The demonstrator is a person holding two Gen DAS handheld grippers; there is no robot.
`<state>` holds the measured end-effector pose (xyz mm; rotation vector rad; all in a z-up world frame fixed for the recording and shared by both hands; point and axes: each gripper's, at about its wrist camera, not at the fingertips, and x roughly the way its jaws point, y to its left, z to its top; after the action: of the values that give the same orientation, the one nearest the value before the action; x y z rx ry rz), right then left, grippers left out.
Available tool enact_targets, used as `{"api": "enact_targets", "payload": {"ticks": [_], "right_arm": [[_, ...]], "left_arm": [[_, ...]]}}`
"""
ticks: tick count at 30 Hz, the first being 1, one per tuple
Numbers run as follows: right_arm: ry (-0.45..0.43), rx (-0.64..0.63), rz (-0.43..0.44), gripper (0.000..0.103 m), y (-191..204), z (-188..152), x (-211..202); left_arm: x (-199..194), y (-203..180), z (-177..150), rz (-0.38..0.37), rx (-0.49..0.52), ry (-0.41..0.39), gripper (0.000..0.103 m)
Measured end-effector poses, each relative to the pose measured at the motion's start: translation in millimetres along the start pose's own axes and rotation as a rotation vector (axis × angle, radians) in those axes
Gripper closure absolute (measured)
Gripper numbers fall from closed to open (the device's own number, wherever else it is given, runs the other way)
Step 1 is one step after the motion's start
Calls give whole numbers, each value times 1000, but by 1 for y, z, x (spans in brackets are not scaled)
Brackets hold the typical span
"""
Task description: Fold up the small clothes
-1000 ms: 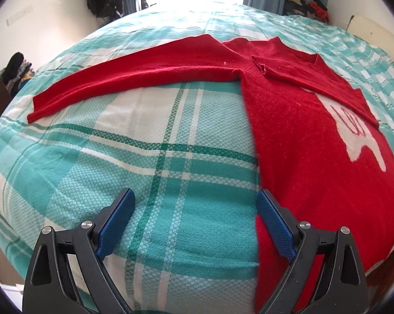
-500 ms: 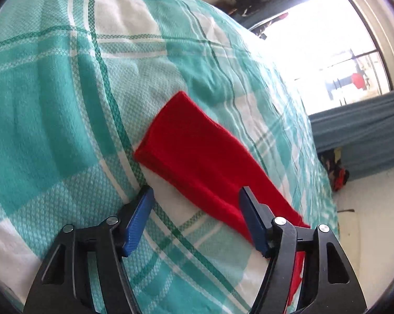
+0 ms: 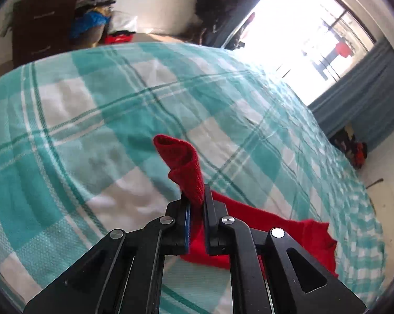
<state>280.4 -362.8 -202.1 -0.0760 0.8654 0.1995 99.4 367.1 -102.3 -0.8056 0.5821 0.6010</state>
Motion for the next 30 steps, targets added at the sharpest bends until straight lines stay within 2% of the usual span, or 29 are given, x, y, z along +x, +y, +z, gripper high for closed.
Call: {"api": "enact_targets", "payload": {"ticks": [3,5,8,10,12,13,14,15,16,19,22,24,26,28,29,30], "right_arm": [[-8,2,1,0,-1,0,0],[-12,4,1,0,0,-1,-1],[-14,6,3,0,0,-1,-1],[-16,7,4,0,0,-1,-1],[-18,8,5,0,-1,-2,-2],[-18,8,6,0,-1,-2,-2],[-18,10,8,0,-1,-2,-2],[-18,10,11,0,-1,-2,-2],[-17,11,14,0,-2,-2,-2],[-19,17,30,0,-4,-2,-3],[-26,18,37,0,-4,-3,-4],[-9,15,40,0,-4,-1,-4],[59,-13,38,1,-2,10,-7],[85,-11,33,12,4,25,-24],[76,19,93,18,9,34,-36],[72,65,208,18,16,44,-46]], "left_arm": [[-22,-107,-4,-128,211,-32,97],[-30,-182,-25,-224,355,-28,97],[-34,-280,-83,-362,535,15,97],[-26,-327,-135,-409,627,70,97],[-6,-355,-192,-397,703,158,88],[7,-363,-223,-372,747,232,65],[18,-365,-254,-320,794,302,47],[23,-361,-280,-282,830,356,48],[22,-352,-300,-277,850,397,52],[-15,-311,-324,-341,835,453,52],[-41,-258,-298,-333,778,428,47],[-51,-217,-264,-260,727,367,43],[-56,-174,-231,-161,676,300,43],[-61,-131,-204,-73,611,251,41],[-62,-111,-196,-37,579,236,40],[-63,-95,-190,-8,553,231,40]]}}
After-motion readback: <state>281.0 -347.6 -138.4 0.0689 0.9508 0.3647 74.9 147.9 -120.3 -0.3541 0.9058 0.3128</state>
